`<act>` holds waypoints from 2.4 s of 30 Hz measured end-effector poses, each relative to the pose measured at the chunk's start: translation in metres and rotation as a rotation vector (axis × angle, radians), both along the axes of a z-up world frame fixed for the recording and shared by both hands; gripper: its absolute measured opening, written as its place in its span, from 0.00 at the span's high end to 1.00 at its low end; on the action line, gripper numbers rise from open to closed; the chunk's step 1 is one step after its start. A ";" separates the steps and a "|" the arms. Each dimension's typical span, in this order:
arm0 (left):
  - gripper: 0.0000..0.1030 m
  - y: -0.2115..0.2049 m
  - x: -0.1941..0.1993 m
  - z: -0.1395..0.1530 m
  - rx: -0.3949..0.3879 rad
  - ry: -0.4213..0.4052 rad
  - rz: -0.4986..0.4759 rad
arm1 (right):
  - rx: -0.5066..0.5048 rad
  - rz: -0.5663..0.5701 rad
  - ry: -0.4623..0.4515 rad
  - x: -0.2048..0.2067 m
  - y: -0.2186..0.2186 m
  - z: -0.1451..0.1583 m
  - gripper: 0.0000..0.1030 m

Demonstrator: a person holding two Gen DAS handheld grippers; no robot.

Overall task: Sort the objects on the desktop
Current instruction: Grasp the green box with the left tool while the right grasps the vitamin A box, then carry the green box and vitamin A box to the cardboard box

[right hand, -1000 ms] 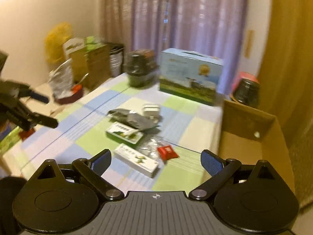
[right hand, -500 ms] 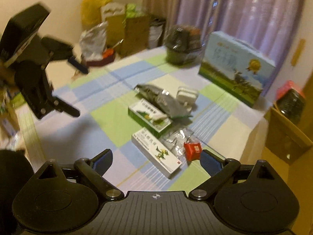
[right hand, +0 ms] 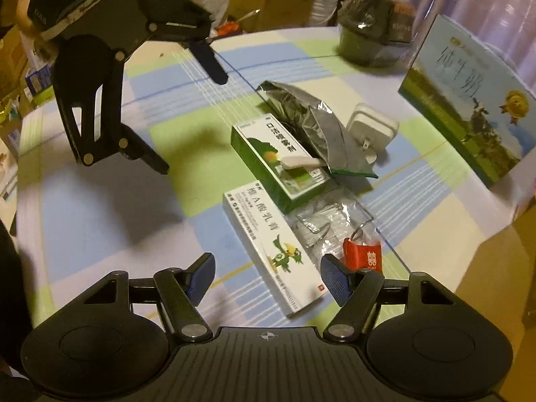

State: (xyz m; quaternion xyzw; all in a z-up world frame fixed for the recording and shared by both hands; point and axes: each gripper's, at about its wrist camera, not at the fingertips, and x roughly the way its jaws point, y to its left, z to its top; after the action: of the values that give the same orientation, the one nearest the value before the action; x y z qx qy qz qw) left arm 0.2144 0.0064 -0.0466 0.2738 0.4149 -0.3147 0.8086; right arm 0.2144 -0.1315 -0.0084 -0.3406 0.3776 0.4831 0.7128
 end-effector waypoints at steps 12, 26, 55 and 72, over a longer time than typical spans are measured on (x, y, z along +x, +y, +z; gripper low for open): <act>0.07 -0.009 0.049 -0.024 0.020 -0.007 -0.122 | -0.069 0.053 0.036 0.022 0.018 -0.025 0.34; 0.25 -0.013 0.071 -0.043 0.012 0.103 -0.125 | -0.116 0.058 0.069 0.031 0.029 -0.047 0.51; 0.34 -0.004 -0.088 -0.028 -0.138 0.100 0.395 | 0.077 -0.516 0.308 -0.037 -0.055 -0.035 0.61; 0.35 -0.024 -0.088 -0.043 -0.168 0.059 0.583 | 0.030 -0.470 0.268 -0.027 -0.046 -0.042 0.58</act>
State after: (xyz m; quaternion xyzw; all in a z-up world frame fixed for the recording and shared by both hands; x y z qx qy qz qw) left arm 0.1264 -0.0177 -0.0895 0.0659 0.4717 -0.1104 0.8723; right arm 0.1875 -0.1778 -0.0505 -0.1660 0.5301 0.3510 0.7539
